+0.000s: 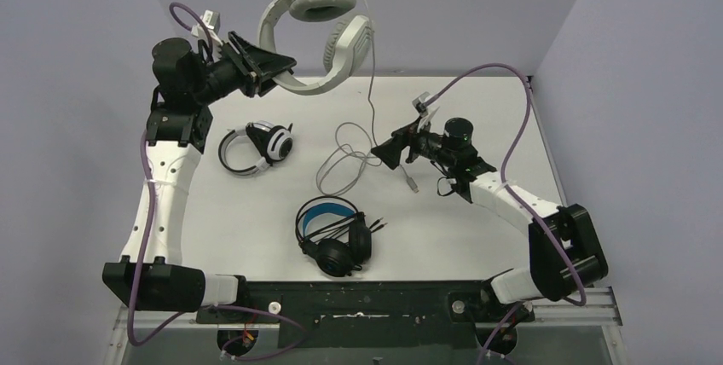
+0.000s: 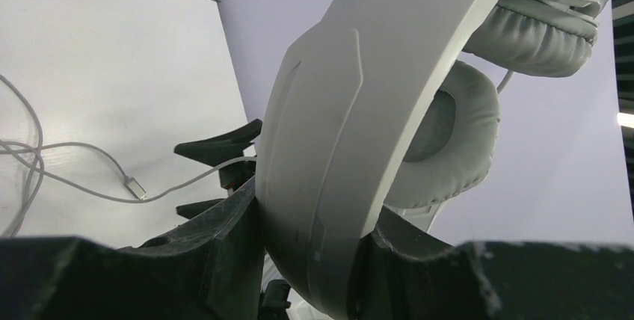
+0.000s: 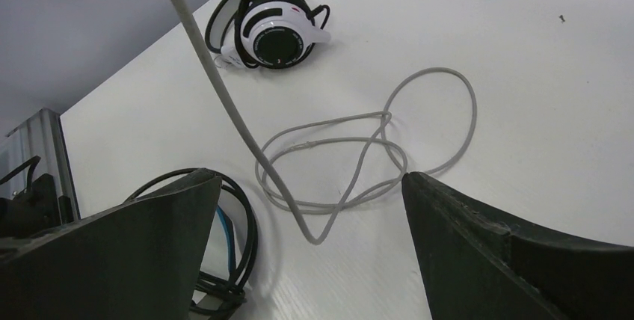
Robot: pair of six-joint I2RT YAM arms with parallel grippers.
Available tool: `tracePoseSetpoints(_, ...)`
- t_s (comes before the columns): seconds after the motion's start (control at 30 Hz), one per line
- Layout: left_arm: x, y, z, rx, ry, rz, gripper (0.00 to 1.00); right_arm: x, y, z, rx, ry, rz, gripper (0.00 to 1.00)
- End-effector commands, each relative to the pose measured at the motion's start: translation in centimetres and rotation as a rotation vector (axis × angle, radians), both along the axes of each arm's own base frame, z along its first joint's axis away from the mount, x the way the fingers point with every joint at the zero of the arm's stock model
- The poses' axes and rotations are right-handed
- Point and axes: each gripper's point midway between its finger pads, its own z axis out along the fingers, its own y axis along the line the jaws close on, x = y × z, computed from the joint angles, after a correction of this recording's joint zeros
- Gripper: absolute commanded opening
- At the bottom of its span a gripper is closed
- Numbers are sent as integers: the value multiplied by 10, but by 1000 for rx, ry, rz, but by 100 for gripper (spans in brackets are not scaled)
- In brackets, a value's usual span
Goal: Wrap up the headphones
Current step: Wrap the headphones cable around the headphones.
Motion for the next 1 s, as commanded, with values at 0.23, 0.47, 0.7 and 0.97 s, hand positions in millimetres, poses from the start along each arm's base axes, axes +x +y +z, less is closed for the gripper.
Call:
tracePoseSetpoints(0.23,-50,-8,65,-48,-254,-114,0,36,27,48,155,-200,-34,81)
tracePoseSetpoints(0.47,-54,-12,60,-50,-252,-148,0,40,42,60,304,-163,6,65)
tracePoseSetpoints(0.7,-57,-15,46,6,-258,-190,0,58,-1,80,391,-115,-66,0)
tracePoseSetpoints(0.97,-88,-50,32,24,-303,-397,0,93,-66,74,266,-59,-155,0)
